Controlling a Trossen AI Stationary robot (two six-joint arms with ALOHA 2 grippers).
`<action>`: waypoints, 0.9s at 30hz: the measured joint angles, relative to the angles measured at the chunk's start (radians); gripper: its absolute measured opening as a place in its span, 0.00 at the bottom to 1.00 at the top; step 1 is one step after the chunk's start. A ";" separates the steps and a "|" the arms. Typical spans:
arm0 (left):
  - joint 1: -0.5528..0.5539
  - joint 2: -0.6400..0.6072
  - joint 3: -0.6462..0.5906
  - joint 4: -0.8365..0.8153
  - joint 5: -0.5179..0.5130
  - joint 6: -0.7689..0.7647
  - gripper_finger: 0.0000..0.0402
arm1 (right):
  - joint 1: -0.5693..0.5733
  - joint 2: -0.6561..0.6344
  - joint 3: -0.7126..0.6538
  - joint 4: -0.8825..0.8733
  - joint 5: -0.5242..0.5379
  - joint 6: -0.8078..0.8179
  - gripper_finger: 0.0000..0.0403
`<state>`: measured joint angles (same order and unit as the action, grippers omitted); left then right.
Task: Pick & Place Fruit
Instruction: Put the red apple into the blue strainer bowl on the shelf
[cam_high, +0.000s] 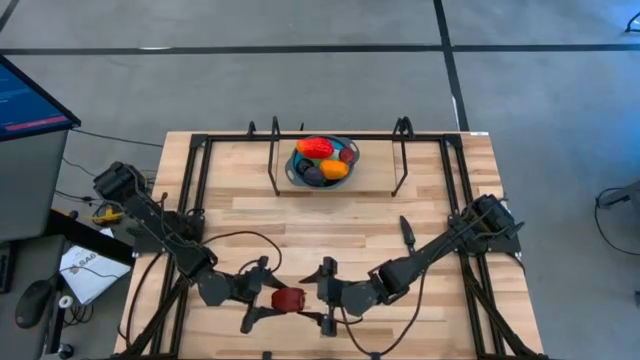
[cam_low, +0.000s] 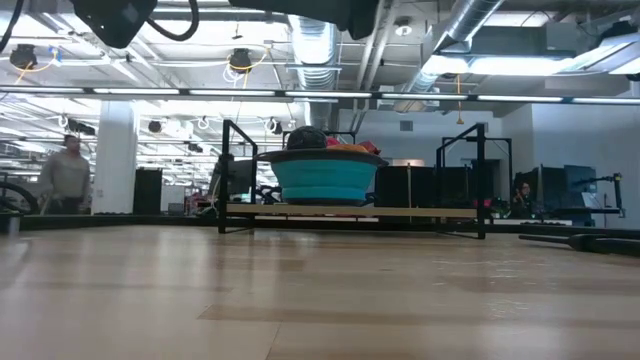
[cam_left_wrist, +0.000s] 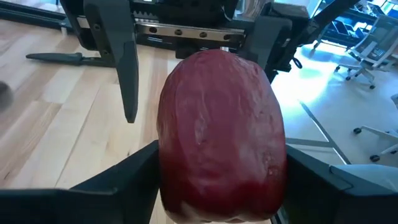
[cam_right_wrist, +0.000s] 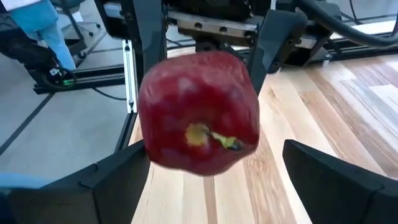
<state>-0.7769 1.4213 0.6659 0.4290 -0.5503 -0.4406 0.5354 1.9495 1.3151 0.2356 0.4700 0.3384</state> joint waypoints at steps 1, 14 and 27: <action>0.000 0.000 0.000 0.000 0.000 0.007 0.67 | 0.000 0.000 0.000 0.005 0.000 0.001 0.88; 0.004 0.000 0.000 -0.002 0.002 0.016 0.67 | -0.006 0.002 0.000 0.097 -0.057 0.003 0.89; 0.011 0.000 0.000 -0.002 -0.002 0.000 0.69 | -0.014 0.002 0.000 0.094 -0.054 0.003 0.75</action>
<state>-0.7655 1.4216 0.6659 0.4274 -0.5523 -0.4407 0.5214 1.9514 1.3151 0.3293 0.4164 0.3414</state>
